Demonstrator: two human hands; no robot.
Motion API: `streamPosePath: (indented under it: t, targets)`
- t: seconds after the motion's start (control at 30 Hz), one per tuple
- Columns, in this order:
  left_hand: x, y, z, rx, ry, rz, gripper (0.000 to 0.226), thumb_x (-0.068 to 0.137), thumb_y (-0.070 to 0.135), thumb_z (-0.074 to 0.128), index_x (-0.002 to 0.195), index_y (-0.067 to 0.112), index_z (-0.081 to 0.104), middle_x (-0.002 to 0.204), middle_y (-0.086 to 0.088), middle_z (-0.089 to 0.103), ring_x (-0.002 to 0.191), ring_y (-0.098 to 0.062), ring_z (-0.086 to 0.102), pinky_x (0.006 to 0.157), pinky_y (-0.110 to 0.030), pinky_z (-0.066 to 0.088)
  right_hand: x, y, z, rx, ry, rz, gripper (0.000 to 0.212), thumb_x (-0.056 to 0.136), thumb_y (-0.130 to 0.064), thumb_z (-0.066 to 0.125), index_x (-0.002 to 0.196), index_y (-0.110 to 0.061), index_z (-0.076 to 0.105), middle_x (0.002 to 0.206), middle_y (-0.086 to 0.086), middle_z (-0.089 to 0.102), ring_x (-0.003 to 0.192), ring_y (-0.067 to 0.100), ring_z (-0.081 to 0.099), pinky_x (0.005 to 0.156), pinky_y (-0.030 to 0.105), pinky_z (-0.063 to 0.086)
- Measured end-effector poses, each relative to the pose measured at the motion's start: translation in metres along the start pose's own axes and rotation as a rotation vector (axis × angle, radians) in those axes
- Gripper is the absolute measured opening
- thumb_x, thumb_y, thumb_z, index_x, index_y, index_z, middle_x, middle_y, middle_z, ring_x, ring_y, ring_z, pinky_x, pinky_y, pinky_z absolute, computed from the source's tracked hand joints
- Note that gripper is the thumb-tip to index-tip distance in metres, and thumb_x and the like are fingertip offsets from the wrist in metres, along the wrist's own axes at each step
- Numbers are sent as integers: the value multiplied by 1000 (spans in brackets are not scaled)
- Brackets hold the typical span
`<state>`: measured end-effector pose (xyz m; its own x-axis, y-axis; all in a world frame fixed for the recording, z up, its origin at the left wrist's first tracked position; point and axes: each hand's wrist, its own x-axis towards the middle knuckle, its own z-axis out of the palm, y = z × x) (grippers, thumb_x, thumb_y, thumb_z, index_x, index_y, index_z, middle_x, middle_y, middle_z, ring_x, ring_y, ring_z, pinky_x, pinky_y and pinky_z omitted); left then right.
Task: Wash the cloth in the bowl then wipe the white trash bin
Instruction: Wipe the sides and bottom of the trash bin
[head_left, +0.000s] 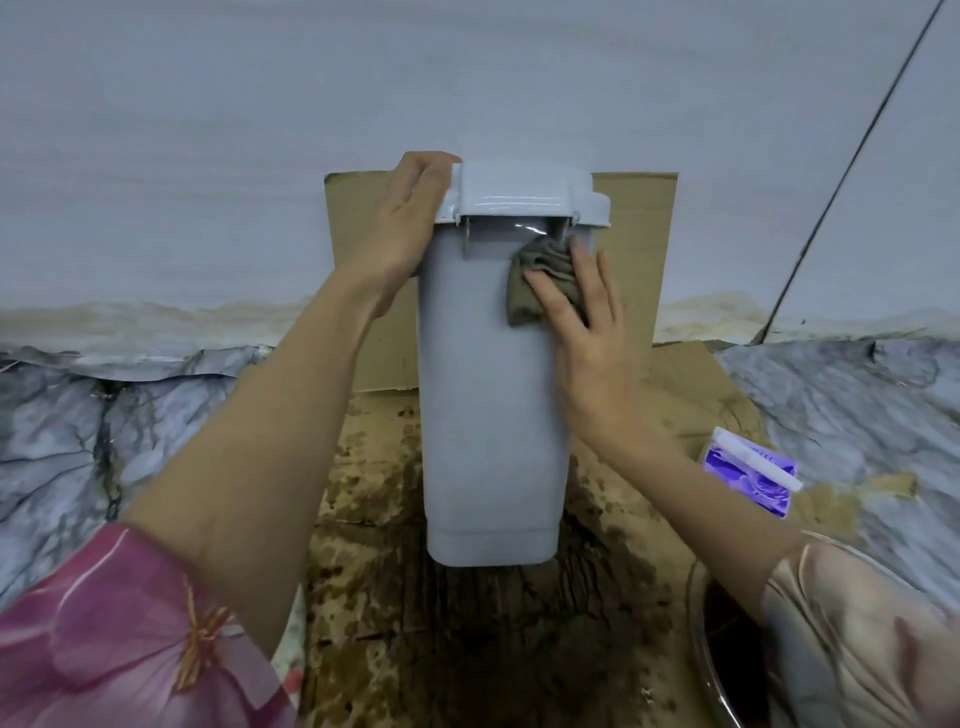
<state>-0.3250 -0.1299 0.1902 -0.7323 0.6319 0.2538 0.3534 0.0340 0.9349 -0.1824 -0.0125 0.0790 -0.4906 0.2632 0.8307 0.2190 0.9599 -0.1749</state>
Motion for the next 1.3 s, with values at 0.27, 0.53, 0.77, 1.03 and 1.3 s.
streamPosePath:
  t: [0.27, 0.53, 0.77, 1.03, 1.3]
  targets:
    - [3, 4, 0, -22, 44, -75, 19, 96, 42, 38, 104, 36, 54, 90, 25, 51, 82, 5, 52, 69, -22, 46, -175, -2, 22, 63, -304, -257, 37, 103, -17, 30, 136, -29, 42, 161, -6, 7, 147, 35, 3, 119, 53, 4]
    - [1, 4, 3, -29, 18, -42, 15, 98, 42, 37, 99, 39, 52, 97, 24, 53, 87, 6, 53, 76, -20, 45, -165, -14, 14, 5, -317, -282, 44, 95, -14, 37, 137, -27, 41, 161, -6, 8, 147, 33, 6, 114, 57, 12]
    - [4, 0, 8, -58, 12, 7, 22, 101, 40, 35, 109, 29, 51, 102, 16, 56, 98, -3, 55, 81, -22, 45, 19, -60, 24, -184, 131, 181, 60, 81, -2, 42, 135, -25, 49, 136, 9, 29, 120, 30, 35, 91, 45, 27]
    - [-5, -1, 0, -44, -8, -4, 32, 100, 46, 34, 117, 31, 56, 104, 22, 58, 95, 6, 55, 82, -23, 46, -30, -79, 32, -138, 121, 528, 49, 94, -20, 49, 143, -19, 41, 131, 14, 32, 113, 31, 36, 91, 51, 41]
    - [-10, -3, -3, -44, -3, -19, 27, 99, 48, 34, 112, 38, 55, 106, 23, 58, 98, 3, 56, 80, -26, 47, 19, -69, 10, 179, 264, 575, 50, 100, -28, 35, 146, -8, 34, 138, 20, 38, 120, 26, 34, 102, 27, 25]
